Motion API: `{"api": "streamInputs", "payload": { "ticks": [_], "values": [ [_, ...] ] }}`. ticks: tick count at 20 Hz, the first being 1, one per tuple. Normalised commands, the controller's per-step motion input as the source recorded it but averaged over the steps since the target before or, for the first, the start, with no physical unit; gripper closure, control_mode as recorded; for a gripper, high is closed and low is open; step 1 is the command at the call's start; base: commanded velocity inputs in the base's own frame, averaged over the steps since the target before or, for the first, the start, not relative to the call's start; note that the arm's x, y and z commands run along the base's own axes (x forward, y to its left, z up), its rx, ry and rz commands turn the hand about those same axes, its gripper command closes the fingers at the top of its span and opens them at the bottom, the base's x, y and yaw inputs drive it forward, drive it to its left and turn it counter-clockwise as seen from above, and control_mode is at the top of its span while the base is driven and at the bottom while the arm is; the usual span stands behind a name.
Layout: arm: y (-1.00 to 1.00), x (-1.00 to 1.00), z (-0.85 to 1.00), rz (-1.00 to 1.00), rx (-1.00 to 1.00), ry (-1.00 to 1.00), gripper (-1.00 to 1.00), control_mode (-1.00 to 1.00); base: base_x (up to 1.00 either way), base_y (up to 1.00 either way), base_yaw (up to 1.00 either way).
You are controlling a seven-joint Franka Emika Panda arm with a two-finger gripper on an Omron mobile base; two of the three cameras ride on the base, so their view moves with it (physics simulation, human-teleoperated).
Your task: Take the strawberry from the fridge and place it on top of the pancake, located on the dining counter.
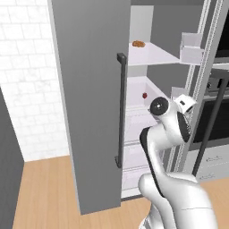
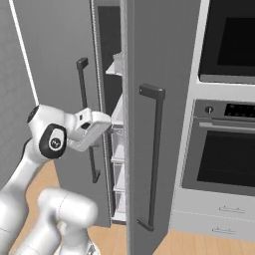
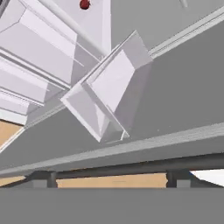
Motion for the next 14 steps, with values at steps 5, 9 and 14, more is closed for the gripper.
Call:
{"api": "streamInputs", "payload": {
  "ticks": [5,9,14],
  "values": [
    [0.58,0.93,-0.06,0.14,-0.15,0.28,-1.0,-1.0,0.0,0.0,0.0],
    [0.06,0.9,-0.35,0.06,-0.03,0.16,-1.0,-1.0,0.0,0.0,0.0],
    [-0.4,0.45,-0.33,0.0,0.0,0.0,-1.0,-1.0,0.0,0.0,0.0]
  ]
}}
